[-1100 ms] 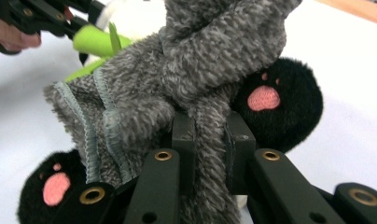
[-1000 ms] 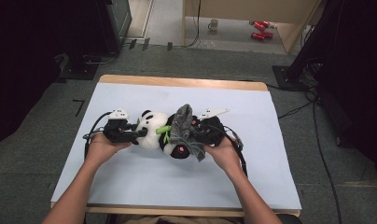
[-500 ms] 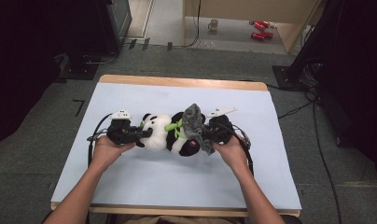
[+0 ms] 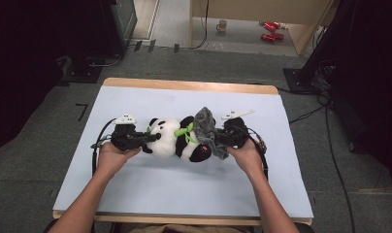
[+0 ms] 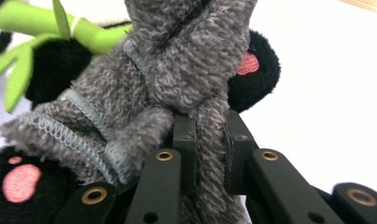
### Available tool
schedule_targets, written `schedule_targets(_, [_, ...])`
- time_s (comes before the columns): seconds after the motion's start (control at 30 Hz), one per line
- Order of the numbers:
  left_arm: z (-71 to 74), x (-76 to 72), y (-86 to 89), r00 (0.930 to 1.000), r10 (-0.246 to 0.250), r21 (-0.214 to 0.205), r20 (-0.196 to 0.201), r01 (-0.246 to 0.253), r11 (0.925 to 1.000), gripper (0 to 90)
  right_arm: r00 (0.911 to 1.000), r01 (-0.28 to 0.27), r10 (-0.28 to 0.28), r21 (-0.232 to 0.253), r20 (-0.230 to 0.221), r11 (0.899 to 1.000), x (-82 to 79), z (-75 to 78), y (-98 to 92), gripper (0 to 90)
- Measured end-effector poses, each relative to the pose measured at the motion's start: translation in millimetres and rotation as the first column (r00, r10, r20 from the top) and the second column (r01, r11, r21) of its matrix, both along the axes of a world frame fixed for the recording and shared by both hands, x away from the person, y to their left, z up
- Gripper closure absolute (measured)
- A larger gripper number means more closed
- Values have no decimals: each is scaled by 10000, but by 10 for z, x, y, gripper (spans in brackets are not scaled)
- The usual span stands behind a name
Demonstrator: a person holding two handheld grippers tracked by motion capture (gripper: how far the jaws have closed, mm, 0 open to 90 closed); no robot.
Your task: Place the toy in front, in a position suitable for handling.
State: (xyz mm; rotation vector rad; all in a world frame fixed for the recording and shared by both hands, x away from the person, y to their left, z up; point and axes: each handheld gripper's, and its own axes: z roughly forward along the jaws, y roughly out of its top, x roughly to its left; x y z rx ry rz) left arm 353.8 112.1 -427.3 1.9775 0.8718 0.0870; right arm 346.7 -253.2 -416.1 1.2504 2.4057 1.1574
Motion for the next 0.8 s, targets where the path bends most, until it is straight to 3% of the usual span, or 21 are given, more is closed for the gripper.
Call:
schedule_targets(0.1, [92,-36,-27,9994,-25,-151,335,30,9999,854,10000,58,-56,333,-71,9994,-20,110,-35,801])
schedule_targets(0.27, [176,-85,-110,9976,-200,-85,664,206,9998,857,9975,153,-229,1132,667,9935,-117,464,-70,803])
schedule_targets(0.37, [198,-102,-145,9973,-165,-61,715,170,9998,856,9962,27,-142,1325,856,9912,-149,595,-40,803])
schedule_targets(0.47, [220,-123,-182,9958,-172,68,895,167,9998,854,9946,-388,215,1705,1020,9846,-153,736,117,802])
schedule_targets(0.8, [229,-115,-235,9945,-227,182,1019,209,9996,849,9884,-1463,1407,1096,575,9832,108,796,782,802])
